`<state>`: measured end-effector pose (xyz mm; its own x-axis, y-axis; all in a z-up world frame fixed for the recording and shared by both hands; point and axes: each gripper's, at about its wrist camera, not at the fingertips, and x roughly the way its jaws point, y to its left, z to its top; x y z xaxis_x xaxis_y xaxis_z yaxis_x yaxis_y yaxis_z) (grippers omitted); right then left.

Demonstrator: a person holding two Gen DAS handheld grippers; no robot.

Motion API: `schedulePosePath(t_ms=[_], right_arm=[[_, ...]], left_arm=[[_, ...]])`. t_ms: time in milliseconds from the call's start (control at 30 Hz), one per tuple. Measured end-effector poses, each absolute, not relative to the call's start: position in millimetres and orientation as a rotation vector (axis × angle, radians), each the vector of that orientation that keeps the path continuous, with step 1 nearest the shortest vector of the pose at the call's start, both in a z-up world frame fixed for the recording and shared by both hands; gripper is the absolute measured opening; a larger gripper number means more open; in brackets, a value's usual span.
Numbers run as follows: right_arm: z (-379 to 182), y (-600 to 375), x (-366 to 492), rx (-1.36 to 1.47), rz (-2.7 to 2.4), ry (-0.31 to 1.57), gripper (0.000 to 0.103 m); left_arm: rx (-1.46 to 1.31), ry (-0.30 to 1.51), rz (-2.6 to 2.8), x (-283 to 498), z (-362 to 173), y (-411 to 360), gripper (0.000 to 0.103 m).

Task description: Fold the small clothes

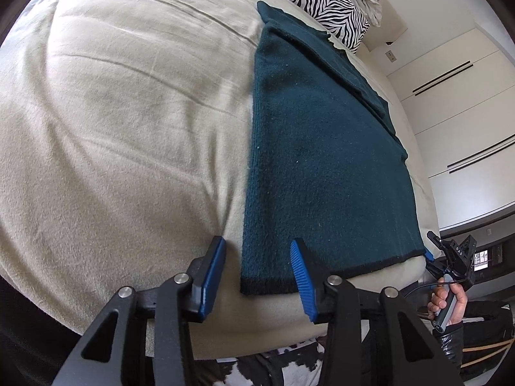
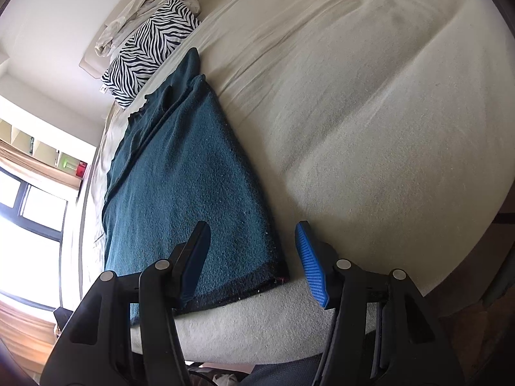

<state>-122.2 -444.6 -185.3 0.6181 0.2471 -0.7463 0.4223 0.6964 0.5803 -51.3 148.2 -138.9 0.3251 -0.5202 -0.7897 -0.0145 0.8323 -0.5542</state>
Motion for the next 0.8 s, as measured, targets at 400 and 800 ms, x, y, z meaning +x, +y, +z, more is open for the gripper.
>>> schedulePosePath(t_ms=[400, 800], right_arm=[[-190, -444, -124, 0.802, -0.113, 0.985, 0.054], [-194, -444, -127, 0.809, -0.072, 0.992, 0.028]], left_arm=[[-0.516, 1.221, -0.376, -51, -139, 138, 0.067], [-0.585, 1.253, -0.380, -58, -148, 149, 0.008]])
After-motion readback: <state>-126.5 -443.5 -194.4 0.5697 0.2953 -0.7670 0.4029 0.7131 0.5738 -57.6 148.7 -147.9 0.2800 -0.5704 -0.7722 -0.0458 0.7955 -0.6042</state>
